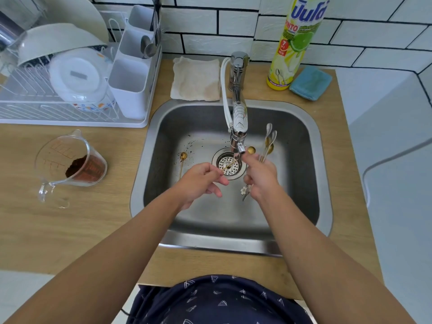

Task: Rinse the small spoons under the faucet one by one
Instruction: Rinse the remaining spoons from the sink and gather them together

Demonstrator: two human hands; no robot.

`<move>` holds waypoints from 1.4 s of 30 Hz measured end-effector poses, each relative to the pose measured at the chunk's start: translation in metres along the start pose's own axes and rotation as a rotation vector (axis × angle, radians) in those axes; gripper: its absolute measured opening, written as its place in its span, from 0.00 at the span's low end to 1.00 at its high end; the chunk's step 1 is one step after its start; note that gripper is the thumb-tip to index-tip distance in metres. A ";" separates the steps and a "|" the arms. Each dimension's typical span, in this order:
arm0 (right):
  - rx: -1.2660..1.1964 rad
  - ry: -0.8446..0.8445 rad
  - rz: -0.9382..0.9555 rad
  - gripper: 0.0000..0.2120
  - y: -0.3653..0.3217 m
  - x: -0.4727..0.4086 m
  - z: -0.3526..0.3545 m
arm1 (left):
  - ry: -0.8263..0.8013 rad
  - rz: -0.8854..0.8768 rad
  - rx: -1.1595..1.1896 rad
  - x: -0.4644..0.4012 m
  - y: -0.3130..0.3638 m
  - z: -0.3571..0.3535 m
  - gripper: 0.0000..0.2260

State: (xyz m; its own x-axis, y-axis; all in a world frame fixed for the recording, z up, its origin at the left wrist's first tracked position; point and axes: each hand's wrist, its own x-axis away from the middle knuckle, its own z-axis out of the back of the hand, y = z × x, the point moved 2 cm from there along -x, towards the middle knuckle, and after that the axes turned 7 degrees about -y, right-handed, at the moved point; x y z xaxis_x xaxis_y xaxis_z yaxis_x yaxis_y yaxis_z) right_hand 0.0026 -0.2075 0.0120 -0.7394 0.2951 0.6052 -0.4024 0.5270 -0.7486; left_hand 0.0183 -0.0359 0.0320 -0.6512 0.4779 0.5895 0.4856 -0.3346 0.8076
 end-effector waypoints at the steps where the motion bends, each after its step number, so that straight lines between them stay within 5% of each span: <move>1: 0.048 -0.022 -0.015 0.10 0.005 0.001 -0.002 | 0.004 -0.001 0.005 0.000 0.000 -0.001 0.07; 5: 0.241 -0.150 -0.049 0.10 0.018 0.012 -0.010 | 0.010 -0.007 0.046 0.002 -0.001 -0.002 0.05; 10: 0.072 0.033 -0.057 0.07 0.005 0.000 -0.001 | 0.024 -0.031 0.052 0.006 -0.004 0.002 0.03; 15: -0.036 -0.054 -0.001 0.10 0.001 0.000 -0.003 | -0.002 0.042 0.340 0.003 -0.001 0.003 0.03; 21: 0.139 -0.246 -0.042 0.07 0.017 0.016 -0.017 | 0.183 -0.067 0.188 0.003 0.009 -0.001 0.07; 28: -0.052 -0.055 -0.036 0.06 0.007 0.004 -0.008 | 0.201 -0.052 0.097 0.008 0.012 0.001 0.06; 33: 0.157 -0.168 -0.061 0.07 0.022 0.017 -0.011 | 0.233 -0.035 0.091 0.006 0.007 0.000 0.06; 42: 0.125 -0.277 -0.070 0.05 0.017 0.018 -0.022 | -0.064 0.177 0.346 0.000 0.010 -0.003 0.06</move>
State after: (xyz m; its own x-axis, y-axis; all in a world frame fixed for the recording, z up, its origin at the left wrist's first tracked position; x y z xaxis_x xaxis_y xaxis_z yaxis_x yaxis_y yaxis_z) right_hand -0.0058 -0.1753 0.0164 -0.8195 0.0243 0.5725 -0.5080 0.4313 -0.7456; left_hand 0.0216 -0.0416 0.0401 -0.5070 0.4908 0.7086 0.7625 -0.1279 0.6342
